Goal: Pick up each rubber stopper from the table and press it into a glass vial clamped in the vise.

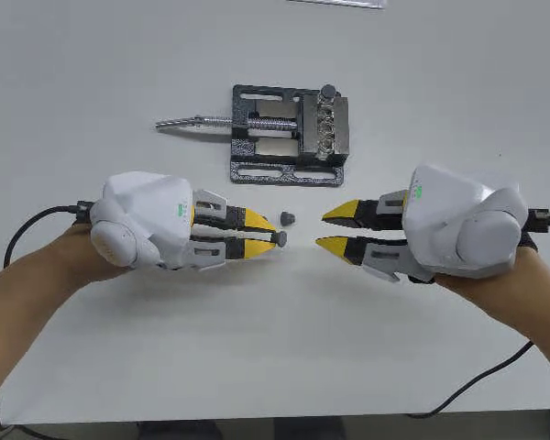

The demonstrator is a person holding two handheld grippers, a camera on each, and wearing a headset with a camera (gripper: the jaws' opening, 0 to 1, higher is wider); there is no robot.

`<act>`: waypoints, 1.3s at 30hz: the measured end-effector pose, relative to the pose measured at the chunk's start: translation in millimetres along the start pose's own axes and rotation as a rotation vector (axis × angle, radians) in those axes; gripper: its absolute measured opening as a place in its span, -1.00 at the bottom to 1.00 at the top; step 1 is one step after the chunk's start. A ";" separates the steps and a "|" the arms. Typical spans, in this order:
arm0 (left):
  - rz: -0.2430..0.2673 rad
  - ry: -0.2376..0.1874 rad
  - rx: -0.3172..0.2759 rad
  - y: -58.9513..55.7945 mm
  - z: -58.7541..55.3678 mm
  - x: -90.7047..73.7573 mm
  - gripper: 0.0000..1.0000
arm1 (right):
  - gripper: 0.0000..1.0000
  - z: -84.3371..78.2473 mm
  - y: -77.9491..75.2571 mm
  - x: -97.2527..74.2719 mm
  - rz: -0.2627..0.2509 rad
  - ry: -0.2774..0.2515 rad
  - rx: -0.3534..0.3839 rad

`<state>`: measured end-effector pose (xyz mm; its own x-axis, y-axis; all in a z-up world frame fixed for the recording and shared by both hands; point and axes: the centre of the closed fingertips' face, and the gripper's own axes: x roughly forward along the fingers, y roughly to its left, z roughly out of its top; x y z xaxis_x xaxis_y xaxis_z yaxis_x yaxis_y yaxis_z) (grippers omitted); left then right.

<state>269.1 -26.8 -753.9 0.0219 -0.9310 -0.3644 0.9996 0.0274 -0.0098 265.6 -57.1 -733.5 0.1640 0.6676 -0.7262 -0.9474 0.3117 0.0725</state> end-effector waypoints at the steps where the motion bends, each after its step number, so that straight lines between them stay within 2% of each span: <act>1: 0.004 -0.009 -0.006 0.5 1.9 0.3 -0.94 | -0.72 0.7 0.7 0.1 0.003 0.003 -0.007; 9: 0.020 -0.091 -0.071 4.8 16.8 4.6 -0.94 | -0.72 4.5 1.5 0.1 0.021 0.028 -0.068; 17: 0.012 -0.136 -0.109 4.6 25.7 10.4 -0.94 | -0.70 7.3 1.0 -1.9 0.035 0.055 -0.133; 25: 0.004 -0.171 -0.136 4.8 32.4 11.0 -0.95 | -0.69 9.8 4.2 -0.7 0.060 0.064 -0.173; 39: -0.016 -0.186 -0.138 -0.4 36.5 11.9 -0.95 | -0.69 11.9 10.4 -0.4 0.083 0.069 -0.213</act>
<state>269.6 -51.2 -724.2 0.0221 -0.9824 -0.1856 0.9880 0.0499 -0.1464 258.9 -46.1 -724.3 0.0706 0.6349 -0.7694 -0.9947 0.1026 -0.0067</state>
